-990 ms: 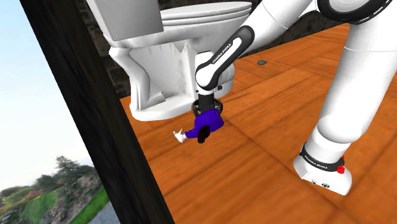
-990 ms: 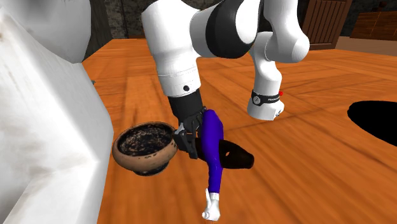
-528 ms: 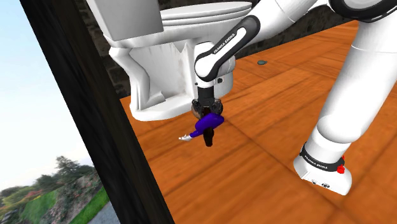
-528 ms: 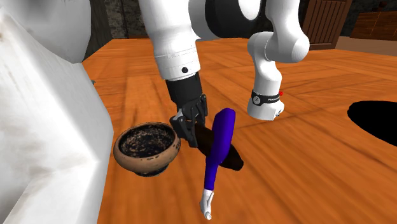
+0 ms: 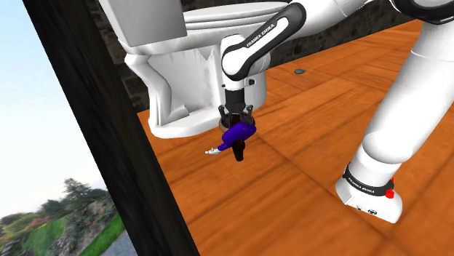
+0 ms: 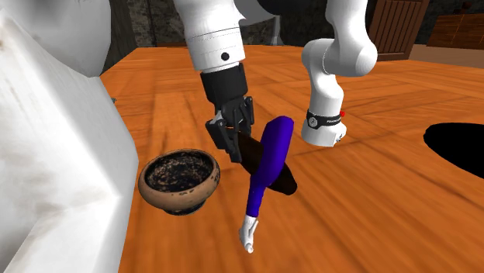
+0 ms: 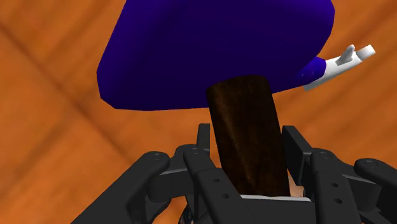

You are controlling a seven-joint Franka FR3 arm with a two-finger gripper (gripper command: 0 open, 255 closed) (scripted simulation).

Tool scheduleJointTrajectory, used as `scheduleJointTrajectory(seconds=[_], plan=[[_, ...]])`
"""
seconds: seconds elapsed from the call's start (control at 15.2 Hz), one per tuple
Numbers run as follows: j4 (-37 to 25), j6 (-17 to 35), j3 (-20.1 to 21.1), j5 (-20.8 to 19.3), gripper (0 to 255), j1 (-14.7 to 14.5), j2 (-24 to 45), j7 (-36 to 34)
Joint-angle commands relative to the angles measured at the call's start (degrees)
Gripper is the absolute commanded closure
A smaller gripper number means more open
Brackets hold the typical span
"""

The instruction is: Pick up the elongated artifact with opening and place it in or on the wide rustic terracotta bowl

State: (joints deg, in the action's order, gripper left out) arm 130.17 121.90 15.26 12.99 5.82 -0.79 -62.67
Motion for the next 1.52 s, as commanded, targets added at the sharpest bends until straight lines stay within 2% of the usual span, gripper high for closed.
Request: scheduleJointTrajectory(seconds=[0.0, 0.13, 0.4, 1.06, 1.45], plan=[[-0.8, -1.61, -0.11, 0.0, 255, 0.11, -0.81, -0.06], [-1.24, -2.58, -0.15, 0.02, 255, 0.13, -1.35, -0.15], [-6.74, -4.42, -2.6, -2.12, 255, 2.58, 3.11, 3.26], [-25.36, -10.95, -7.44, -6.04, 255, 7.76, 16.64, 10.72], [-23.33, -6.96, -7.47, -6.11, 255, 7.66, 18.63, 11.11]])
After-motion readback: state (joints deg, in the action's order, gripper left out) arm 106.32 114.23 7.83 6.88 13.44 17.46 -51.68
